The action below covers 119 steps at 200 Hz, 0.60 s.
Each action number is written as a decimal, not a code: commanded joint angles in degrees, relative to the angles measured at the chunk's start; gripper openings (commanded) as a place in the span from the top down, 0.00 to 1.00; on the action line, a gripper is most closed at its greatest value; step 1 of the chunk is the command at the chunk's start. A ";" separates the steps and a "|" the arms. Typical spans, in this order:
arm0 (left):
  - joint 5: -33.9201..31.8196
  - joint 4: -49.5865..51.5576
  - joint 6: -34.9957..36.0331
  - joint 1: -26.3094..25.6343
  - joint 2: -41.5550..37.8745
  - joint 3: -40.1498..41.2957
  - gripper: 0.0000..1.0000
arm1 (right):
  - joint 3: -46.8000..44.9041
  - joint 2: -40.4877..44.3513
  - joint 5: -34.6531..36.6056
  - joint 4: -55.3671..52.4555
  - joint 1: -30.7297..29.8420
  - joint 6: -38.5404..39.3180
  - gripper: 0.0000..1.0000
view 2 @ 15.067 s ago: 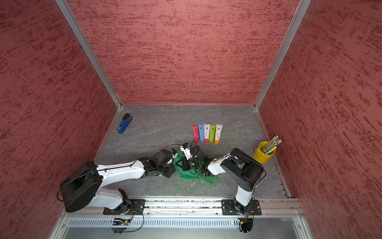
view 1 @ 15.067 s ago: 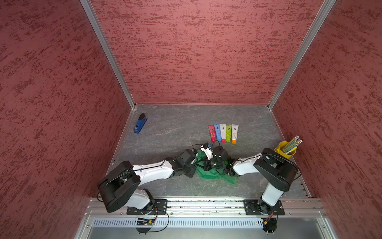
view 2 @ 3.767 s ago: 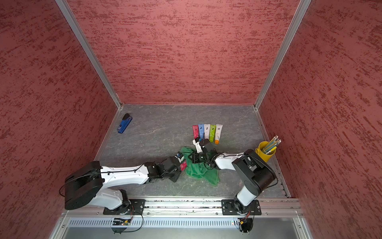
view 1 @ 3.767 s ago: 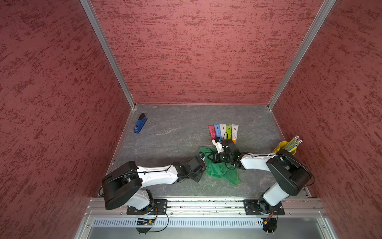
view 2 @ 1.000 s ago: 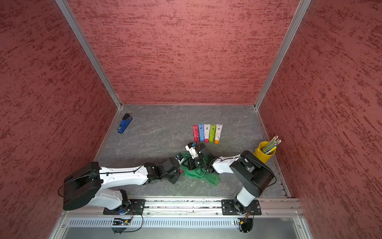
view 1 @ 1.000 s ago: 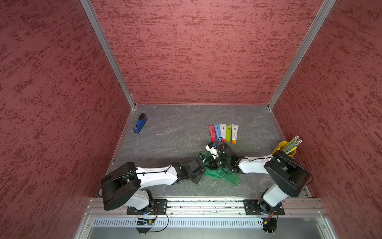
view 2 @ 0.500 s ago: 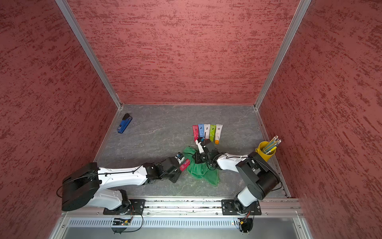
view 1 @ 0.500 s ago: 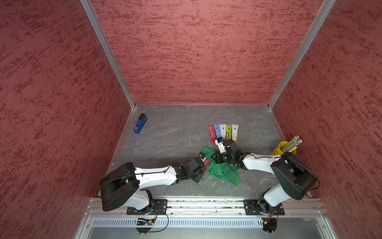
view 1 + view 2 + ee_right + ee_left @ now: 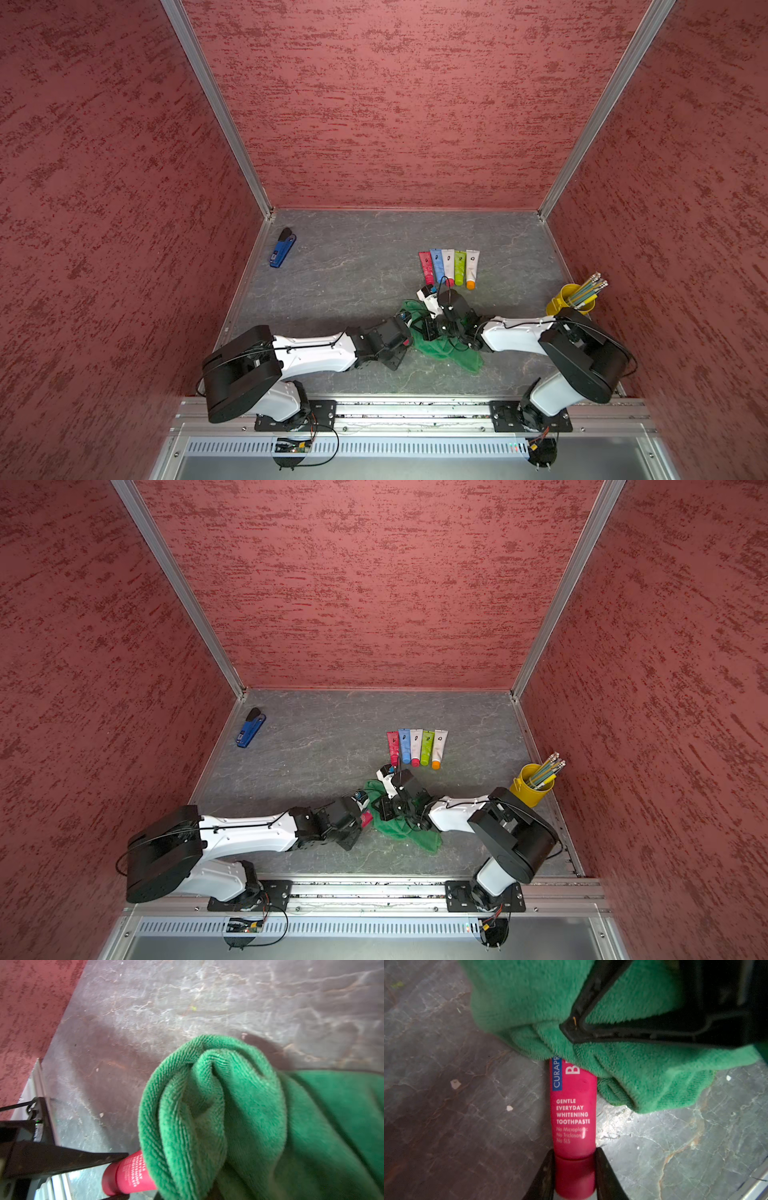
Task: Wipe the surface of the toothpaste tube
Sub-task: Wipe the dirt from the toothpaste tube.
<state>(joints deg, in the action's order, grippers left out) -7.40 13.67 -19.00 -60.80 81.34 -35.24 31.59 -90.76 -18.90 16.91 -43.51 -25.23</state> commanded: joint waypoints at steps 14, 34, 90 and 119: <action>-1.57 -4.71 0.46 0.88 0.32 -0.84 1.00 | -2.30 -4.18 -11.45 -7.41 -3.47 -0.62 1.00; -1.65 -4.64 0.32 0.85 -0.07 -0.68 1.00 | -1.24 -5.20 -6.98 -10.01 -1.05 0.13 1.00; -1.56 -4.76 0.20 0.85 -0.52 -0.27 1.00 | 5.41 -2.33 16.18 -23.77 5.54 3.08 1.00; -1.57 -4.88 0.12 0.86 -0.65 -0.13 1.00 | 6.01 -0.39 21.70 -24.78 7.20 3.37 1.00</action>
<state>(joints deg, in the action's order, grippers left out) -7.94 10.44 -19.00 -60.10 81.32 -35.24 38.79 -91.11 -11.29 3.49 -39.16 -23.44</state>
